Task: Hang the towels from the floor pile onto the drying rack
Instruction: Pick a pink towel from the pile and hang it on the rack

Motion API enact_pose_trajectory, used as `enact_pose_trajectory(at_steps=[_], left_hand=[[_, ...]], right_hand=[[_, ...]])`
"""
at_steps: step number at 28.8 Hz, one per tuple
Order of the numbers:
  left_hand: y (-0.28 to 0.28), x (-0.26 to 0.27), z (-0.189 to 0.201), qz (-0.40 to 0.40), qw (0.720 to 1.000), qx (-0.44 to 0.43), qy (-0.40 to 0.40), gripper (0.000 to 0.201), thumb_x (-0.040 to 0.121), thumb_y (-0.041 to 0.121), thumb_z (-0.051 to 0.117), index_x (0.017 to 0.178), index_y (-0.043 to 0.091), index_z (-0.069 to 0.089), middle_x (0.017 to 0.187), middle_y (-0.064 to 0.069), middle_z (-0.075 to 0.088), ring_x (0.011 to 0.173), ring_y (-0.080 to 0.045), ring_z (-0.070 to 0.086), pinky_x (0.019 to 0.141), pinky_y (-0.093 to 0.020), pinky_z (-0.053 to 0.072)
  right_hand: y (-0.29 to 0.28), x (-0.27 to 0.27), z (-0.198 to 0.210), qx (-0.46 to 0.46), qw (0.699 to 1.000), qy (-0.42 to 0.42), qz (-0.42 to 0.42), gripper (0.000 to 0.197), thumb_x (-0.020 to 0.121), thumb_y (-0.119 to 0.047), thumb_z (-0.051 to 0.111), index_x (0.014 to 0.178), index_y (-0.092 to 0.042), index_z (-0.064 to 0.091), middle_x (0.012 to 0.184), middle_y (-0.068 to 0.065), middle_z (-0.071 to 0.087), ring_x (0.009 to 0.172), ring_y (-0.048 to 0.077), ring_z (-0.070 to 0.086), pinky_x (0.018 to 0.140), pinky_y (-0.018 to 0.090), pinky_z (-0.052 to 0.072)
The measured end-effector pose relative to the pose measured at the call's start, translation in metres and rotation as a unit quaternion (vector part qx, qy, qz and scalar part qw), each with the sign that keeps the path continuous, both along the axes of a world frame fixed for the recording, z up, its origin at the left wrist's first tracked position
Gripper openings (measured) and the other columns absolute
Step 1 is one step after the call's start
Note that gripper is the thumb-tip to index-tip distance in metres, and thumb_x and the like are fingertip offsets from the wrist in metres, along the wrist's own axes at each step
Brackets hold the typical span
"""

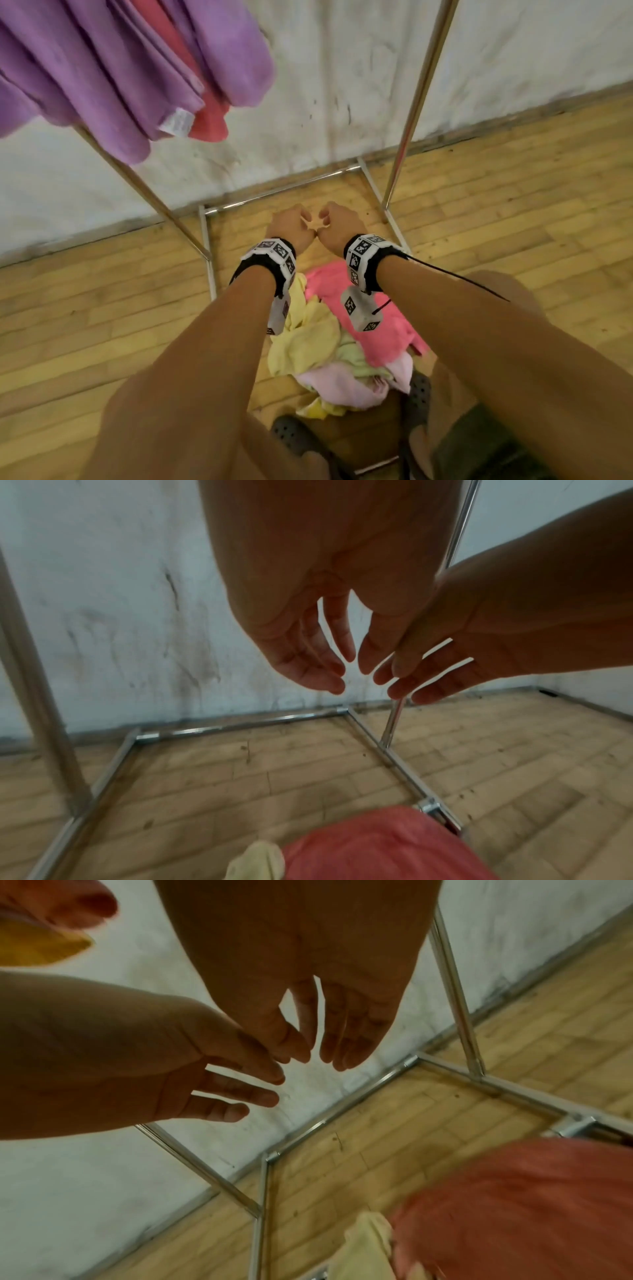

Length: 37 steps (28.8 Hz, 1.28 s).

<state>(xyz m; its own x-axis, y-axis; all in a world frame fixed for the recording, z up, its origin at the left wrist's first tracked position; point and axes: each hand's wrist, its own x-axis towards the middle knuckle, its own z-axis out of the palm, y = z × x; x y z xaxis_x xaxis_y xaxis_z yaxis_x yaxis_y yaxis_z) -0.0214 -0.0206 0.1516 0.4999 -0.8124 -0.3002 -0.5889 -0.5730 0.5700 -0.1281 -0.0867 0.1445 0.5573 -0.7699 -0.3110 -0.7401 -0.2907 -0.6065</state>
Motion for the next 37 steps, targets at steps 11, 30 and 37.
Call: enact_pose_trajectory(at_steps=[11, 30, 37], left_hand=[[0.017, -0.026, -0.144, -0.017, 0.994, 0.089, 0.053, 0.029, 0.083, 0.012, 0.065, 0.112, 0.014, 0.061, 0.113, -0.007, 0.064, 0.092, -0.021, 0.059, 0.075, -0.031, 0.048], [0.043, -0.089, -0.254, -0.062, 0.968, 0.182, 0.16, 0.031, 0.096, 0.01, 0.046, 0.124, 0.012, 0.059, 0.126, -0.011, 0.063, 0.112, -0.027, 0.059, 0.095, -0.032, 0.046], [0.046, -0.096, -0.258, -0.113, 0.963, 0.179, 0.169, 0.039, 0.094, 0.012, 0.042, 0.122, 0.025, 0.065, 0.115, -0.006, 0.07, 0.105, -0.025, 0.063, 0.095, -0.032, 0.049]], right_hand=[[0.023, -0.025, -0.136, 0.094, 0.991, 0.092, -0.007, 0.03, 0.092, -0.01, 0.06, 0.121, -0.009, 0.055, 0.114, 0.009, 0.065, 0.087, 0.017, 0.06, 0.072, 0.026, 0.051], [0.049, -0.075, -0.235, 0.147, 0.944, 0.293, -0.047, 0.041, 0.096, -0.035, 0.054, 0.128, -0.01, 0.054, 0.134, 0.014, 0.044, 0.127, 0.037, 0.039, 0.106, 0.048, 0.037], [0.058, -0.081, -0.237, 0.166, 0.947, 0.227, -0.153, 0.062, 0.075, -0.056, 0.074, 0.114, -0.01, 0.061, 0.123, 0.013, 0.047, 0.11, 0.036, 0.054, 0.096, 0.046, 0.05]])
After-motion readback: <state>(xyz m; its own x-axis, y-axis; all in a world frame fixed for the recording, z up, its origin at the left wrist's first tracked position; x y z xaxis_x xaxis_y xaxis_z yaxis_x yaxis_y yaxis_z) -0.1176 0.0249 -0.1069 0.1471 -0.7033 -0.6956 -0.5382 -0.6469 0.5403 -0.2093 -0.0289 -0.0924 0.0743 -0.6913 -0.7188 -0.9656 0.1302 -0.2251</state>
